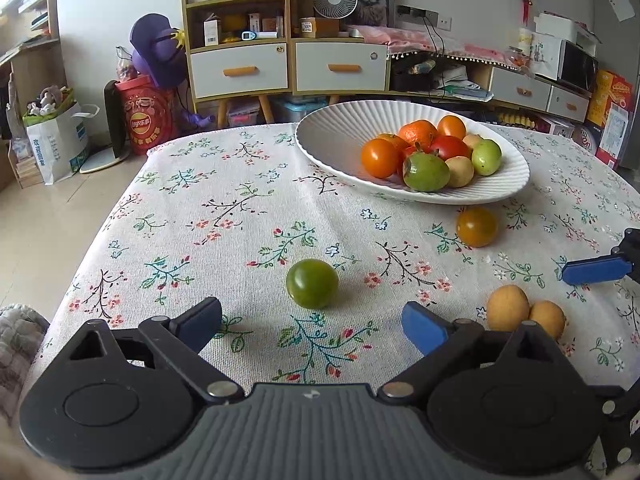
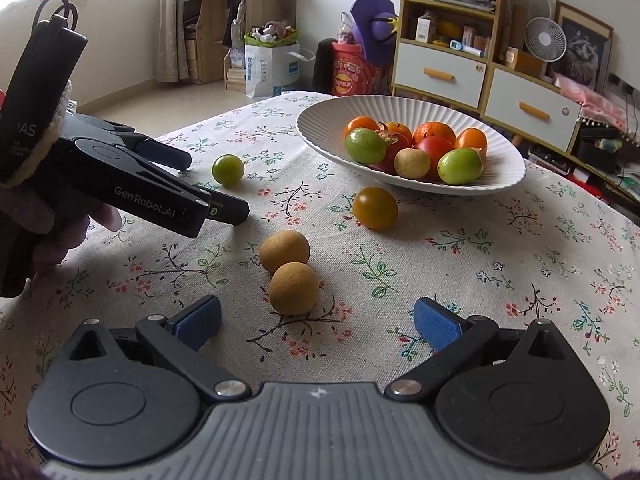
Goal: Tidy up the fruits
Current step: 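Move both open tools from the bowl toward the loose fruit on the cloth, then grasp a green tomato with the left tool while the right tool grasps a brown fruit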
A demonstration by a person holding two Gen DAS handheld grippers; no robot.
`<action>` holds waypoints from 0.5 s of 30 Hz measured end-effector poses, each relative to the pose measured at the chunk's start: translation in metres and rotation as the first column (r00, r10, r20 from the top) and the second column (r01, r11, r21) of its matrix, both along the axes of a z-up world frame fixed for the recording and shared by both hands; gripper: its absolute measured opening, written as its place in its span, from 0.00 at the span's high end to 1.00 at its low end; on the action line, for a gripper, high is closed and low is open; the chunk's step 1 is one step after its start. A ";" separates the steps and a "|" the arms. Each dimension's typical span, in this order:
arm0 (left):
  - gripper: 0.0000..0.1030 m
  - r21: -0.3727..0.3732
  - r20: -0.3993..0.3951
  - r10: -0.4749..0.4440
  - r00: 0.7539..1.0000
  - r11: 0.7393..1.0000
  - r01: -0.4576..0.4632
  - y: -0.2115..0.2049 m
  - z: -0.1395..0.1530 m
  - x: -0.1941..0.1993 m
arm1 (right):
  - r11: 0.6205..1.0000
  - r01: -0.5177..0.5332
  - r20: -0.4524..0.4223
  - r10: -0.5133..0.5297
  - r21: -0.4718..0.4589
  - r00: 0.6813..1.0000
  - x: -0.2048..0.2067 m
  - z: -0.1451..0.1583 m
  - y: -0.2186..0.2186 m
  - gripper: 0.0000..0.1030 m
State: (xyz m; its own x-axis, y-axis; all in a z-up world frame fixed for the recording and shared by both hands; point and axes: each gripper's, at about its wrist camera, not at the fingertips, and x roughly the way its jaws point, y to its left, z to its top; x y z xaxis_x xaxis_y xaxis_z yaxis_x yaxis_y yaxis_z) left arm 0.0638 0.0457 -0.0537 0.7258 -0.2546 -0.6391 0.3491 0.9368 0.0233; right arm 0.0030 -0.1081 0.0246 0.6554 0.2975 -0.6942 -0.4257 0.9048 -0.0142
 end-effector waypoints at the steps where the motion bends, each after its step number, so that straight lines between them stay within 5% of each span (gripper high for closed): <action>1: 0.16 -0.001 -0.001 -0.001 1.000 1.000 0.001 -0.001 0.001 0.001 | 1.000 -0.003 -0.004 0.003 -0.004 1.000 0.000 0.000 0.000 0.02; 15: 0.52 0.011 -0.023 0.013 1.000 1.000 -0.012 -0.009 0.008 0.007 | 0.996 -0.083 -0.009 0.082 -0.026 0.997 -0.005 0.007 0.009 0.37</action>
